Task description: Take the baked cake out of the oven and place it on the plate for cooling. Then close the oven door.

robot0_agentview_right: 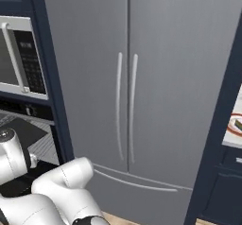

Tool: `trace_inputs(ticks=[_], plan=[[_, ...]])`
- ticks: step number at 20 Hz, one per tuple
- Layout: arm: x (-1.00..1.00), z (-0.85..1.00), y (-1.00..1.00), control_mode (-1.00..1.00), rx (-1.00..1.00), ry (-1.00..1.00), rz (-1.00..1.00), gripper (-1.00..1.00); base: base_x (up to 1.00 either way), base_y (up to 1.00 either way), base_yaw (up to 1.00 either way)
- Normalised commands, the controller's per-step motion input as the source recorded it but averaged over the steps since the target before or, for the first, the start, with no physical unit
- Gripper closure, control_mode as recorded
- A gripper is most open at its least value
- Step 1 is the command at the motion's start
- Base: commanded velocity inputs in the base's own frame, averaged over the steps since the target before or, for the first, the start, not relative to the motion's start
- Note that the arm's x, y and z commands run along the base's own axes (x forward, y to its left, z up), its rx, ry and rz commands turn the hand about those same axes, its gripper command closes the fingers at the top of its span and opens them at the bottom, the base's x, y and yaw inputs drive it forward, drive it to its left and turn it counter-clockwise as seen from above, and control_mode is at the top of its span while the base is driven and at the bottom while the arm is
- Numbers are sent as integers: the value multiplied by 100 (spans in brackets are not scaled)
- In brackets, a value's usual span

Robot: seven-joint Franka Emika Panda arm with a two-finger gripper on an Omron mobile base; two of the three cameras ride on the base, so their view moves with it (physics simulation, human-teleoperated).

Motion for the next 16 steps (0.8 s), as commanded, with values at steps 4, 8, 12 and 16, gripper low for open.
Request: trace_inputs(ticks=[4, 8, 12, 16], plan=[[0, 0, 0, 100, 0, 0, 0, -100, 1, 30, -6], [0, 0, 0, 100, 0, 0, 0, -100, -4, 41, -7], [0, 0, 0, 100, 0, 0, 0, -100, -30, 40, -3], [0, 0, 0, 100, 0, 0, 0, -100, -28, 35, -5]])
